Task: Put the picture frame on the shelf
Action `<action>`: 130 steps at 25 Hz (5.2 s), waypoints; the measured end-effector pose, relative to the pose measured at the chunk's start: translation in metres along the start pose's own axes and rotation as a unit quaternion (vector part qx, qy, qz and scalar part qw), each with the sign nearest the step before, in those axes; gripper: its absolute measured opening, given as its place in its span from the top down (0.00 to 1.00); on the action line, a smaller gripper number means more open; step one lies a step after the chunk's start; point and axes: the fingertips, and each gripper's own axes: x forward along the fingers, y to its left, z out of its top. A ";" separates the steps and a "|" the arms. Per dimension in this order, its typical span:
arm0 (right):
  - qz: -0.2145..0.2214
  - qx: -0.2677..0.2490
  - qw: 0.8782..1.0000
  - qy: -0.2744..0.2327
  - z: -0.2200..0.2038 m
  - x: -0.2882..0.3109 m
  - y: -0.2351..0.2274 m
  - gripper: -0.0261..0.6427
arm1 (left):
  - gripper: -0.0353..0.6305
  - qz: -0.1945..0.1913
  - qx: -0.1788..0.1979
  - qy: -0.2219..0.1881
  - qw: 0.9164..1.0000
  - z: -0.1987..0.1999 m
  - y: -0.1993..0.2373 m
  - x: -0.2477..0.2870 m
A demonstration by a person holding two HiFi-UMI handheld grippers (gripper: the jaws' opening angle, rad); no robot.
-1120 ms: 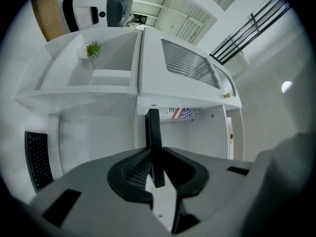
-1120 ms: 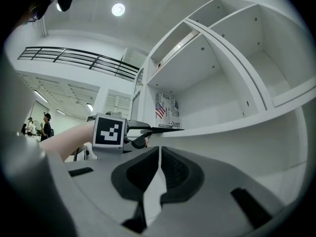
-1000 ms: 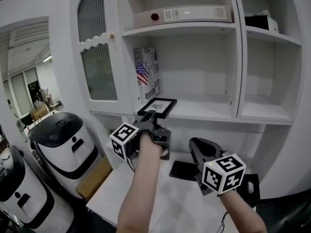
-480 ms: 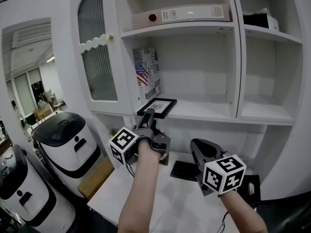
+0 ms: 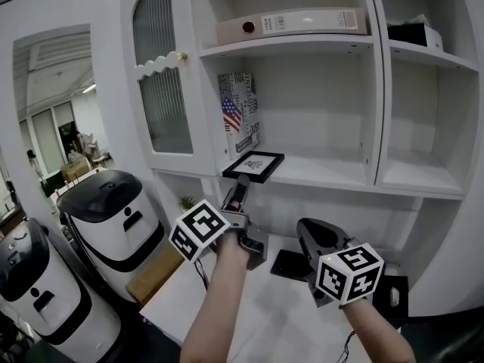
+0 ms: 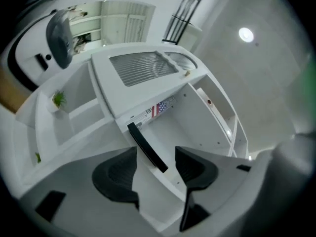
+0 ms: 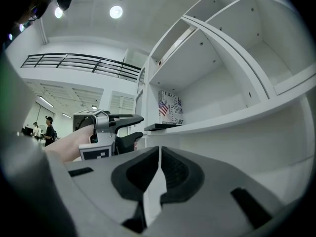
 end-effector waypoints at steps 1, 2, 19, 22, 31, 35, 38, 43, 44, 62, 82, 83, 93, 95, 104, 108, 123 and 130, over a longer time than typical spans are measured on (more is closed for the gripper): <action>0.001 0.000 1.000 0.000 0.000 0.000 0.001 0.96 | 0.62 0.002 0.033 0.005 0.999 0.000 -0.003 0.000; 0.001 -0.001 1.000 0.000 0.000 0.000 0.001 0.96 | 0.62 0.003 0.065 0.011 0.998 -0.001 -0.006 0.000; -0.010 -0.001 1.000 0.002 -0.002 -0.003 -0.006 0.96 | 0.62 0.051 0.414 0.111 0.902 -0.028 -0.018 0.012; -0.011 -0.002 1.000 0.001 -0.003 -0.003 -0.006 0.96 | 0.62 0.057 0.436 0.116 0.891 -0.031 -0.018 0.015; -0.014 -0.003 1.000 0.002 -0.003 -0.003 -0.010 0.96 | 0.62 0.057 0.437 0.130 0.888 -0.037 -0.016 0.026; -0.020 -0.002 1.000 0.001 -0.004 -0.004 -0.015 0.96 | 0.62 0.056 0.432 0.131 0.891 -0.038 -0.014 0.031; -0.022 -0.002 1.000 0.001 -0.003 -0.004 -0.018 0.96 | 0.62 0.056 0.429 0.132 0.892 -0.038 -0.012 0.035; -0.026 -0.002 1.000 0.002 -0.005 -0.002 -0.021 0.96 | 0.62 0.053 0.422 0.135 0.895 -0.038 -0.009 0.041; -0.026 -0.002 1.000 0.003 -0.006 -0.002 -0.022 0.96 | 0.62 0.052 0.422 0.135 0.895 -0.037 -0.008 0.042; -0.034 -0.001 0.999 0.012 -0.014 0.010 -0.032 0.96 | 0.62 0.040 0.405 0.133 0.904 -0.037 -0.002 0.058; -0.039 0.013 0.999 0.014 -0.025 -0.011 -0.028 0.96 | 0.70 0.031 0.415 0.133 0.899 -0.060 -0.004 0.004; -0.040 0.014 0.999 0.015 -0.026 -0.012 -0.027 0.96 | 0.71 0.033 0.417 0.136 0.898 -0.063 -0.001 0.000; -0.042 0.027 0.998 0.040 -0.055 -0.027 -0.020 0.96 | 0.83 0.063 0.426 0.171 0.886 -0.096 0.031 -0.034; -0.042 0.030 0.998 0.044 -0.061 -0.029 -0.019 0.96 | 0.85 0.071 0.423 0.178 0.885 -0.102 0.041 -0.041; -0.042 0.041 0.997 0.059 -0.081 -0.034 -0.012 0.96 | 0.89 0.107 0.409 0.208 0.882 -0.125 0.079 -0.072; -0.043 0.052 0.996 0.065 -0.092 -0.036 -0.010 0.96 | 0.90 0.118 0.402 0.220 0.881 -0.136 0.094 -0.087; -0.063 0.068 0.991 0.098 -0.139 -0.053 -0.019 0.96 | 0.91 0.120 0.383 0.236 0.885 -0.160 0.112 -0.123; -0.082 0.073 0.986 0.123 -0.165 -0.070 -0.034 0.96 | 0.91 0.124 0.381 0.243 0.883 -0.170 0.124 -0.129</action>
